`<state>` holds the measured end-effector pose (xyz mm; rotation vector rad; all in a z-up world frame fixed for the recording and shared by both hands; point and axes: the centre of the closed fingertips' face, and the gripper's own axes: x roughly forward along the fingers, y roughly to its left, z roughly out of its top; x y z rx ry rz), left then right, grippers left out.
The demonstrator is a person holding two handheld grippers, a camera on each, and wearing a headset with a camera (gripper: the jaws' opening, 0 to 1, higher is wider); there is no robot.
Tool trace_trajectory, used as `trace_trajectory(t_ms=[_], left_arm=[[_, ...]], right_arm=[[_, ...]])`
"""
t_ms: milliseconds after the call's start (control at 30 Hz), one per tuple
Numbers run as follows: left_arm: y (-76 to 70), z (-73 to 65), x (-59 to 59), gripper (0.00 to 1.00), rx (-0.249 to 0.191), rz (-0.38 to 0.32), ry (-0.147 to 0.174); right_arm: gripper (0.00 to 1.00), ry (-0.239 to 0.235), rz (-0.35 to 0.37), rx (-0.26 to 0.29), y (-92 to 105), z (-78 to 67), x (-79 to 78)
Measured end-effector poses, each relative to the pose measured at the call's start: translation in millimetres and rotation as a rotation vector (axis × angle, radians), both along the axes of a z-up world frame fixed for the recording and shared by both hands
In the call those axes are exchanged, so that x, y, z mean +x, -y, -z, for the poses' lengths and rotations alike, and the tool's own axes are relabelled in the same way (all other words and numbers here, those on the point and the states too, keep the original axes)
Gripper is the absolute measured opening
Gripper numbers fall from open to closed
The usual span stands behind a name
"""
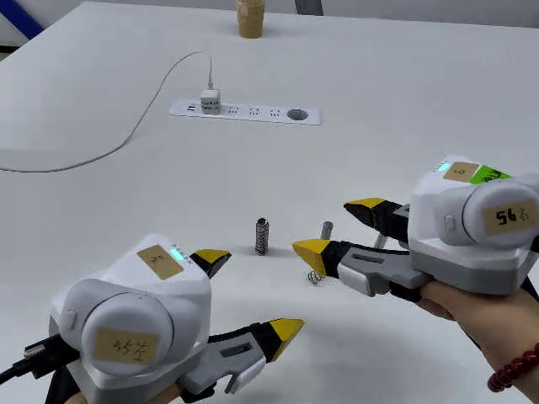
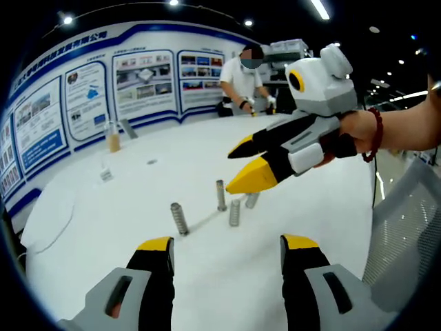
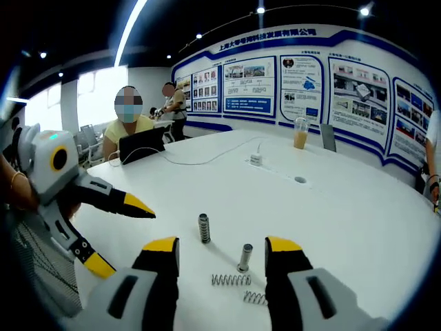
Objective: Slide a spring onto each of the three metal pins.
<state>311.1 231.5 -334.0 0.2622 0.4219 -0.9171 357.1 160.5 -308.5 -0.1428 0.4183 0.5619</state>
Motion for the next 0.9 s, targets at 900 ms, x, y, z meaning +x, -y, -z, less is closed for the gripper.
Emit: trace_trajectory(t_ms=[900], left_arm=[[32.0, 19.2, 25.1, 0.49, 0.029, 0.045, -0.032]], right_arm=[[0.61, -0.031, 0.1, 0.043, 56.2, 14.1, -36.6]])
